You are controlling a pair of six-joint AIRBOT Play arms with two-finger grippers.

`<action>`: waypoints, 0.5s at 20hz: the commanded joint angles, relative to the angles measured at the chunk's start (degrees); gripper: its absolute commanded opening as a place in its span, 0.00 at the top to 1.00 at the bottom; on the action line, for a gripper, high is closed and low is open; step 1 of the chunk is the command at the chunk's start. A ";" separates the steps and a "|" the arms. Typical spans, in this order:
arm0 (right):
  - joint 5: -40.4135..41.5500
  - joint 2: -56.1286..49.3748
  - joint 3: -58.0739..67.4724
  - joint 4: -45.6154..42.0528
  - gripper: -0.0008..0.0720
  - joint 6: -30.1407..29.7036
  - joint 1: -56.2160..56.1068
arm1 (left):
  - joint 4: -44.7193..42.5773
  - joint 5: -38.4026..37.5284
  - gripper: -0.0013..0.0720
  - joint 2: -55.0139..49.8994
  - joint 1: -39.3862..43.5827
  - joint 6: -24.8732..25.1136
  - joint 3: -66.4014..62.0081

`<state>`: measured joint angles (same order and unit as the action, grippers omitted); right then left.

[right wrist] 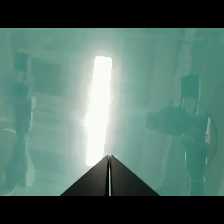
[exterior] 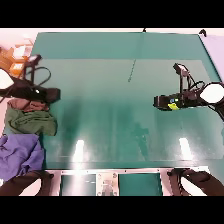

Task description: Fold the shirts.

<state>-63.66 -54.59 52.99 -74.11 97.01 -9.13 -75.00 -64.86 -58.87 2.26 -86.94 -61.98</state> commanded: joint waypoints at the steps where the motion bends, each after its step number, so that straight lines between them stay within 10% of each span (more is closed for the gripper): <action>1: 0.35 -0.04 -0.02 0.02 0.83 0.04 -0.04 | -14.25 10.21 0.00 -0.44 -5.49 -3.04 -5.01; 7: 3.43 -0.28 -0.02 -0.02 0.41 0.02 -0.02 | -16.35 8.20 0.00 -11.17 -21.33 -2.23 -6.75; 10: 5.81 -0.33 -0.02 0.00 0.40 0.04 -0.02 | -14.27 8.74 0.00 -20.28 -21.49 3.43 -6.75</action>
<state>-60.27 -54.83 52.99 -74.11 97.01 -9.13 -89.95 -56.40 -72.01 -16.99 -87.50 -68.38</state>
